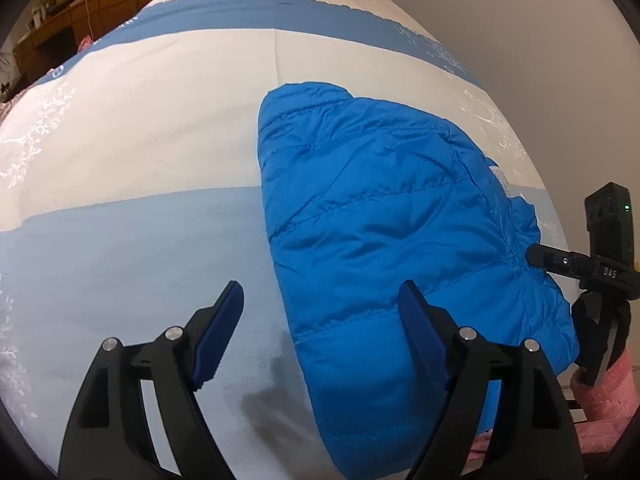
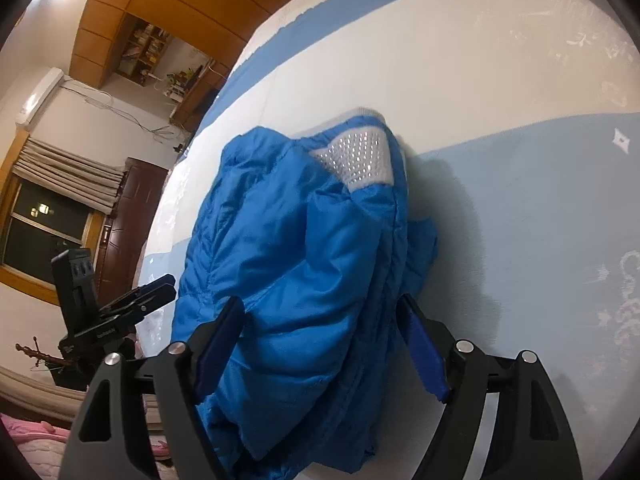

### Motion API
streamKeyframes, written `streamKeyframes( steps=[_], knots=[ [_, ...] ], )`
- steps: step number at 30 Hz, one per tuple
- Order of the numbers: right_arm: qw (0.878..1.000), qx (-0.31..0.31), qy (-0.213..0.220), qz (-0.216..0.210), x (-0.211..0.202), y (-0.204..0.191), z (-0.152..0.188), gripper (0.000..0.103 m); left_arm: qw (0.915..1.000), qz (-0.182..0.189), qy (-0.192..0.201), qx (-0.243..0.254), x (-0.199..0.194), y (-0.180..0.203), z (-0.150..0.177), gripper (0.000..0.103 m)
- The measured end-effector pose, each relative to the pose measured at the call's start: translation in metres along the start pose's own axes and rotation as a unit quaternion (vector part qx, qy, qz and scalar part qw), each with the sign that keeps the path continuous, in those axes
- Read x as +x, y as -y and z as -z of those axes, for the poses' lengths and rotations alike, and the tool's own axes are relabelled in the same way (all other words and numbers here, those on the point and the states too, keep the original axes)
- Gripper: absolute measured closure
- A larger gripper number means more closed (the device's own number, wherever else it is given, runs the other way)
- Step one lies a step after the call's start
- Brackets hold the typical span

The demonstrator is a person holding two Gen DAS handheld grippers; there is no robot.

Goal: Fold large clothes

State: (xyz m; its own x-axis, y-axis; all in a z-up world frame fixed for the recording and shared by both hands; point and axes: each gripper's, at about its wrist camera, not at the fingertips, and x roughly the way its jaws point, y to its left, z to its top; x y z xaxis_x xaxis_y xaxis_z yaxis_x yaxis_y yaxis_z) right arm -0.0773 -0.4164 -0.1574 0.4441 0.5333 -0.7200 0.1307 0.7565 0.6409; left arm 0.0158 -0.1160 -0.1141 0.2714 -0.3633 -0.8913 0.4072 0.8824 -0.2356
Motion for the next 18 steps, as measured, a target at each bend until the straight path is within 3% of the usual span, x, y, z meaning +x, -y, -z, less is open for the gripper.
streamKeyframes(
  steps=[10, 18],
  knots=[
    [0.999, 0.024, -0.018, -0.036, 0.020, 0.017, -0.004, 0.017, 0.9984, 0.053, -0.010, -0.015, 0.022, -0.013, 0.000, 0.013],
    [0.997, 0.034, -0.022, -0.072, 0.030, 0.033, -0.005, 0.010, 0.9905, 0.128, -0.026, -0.044, 0.052, -0.024, -0.002, 0.003]
  ],
)
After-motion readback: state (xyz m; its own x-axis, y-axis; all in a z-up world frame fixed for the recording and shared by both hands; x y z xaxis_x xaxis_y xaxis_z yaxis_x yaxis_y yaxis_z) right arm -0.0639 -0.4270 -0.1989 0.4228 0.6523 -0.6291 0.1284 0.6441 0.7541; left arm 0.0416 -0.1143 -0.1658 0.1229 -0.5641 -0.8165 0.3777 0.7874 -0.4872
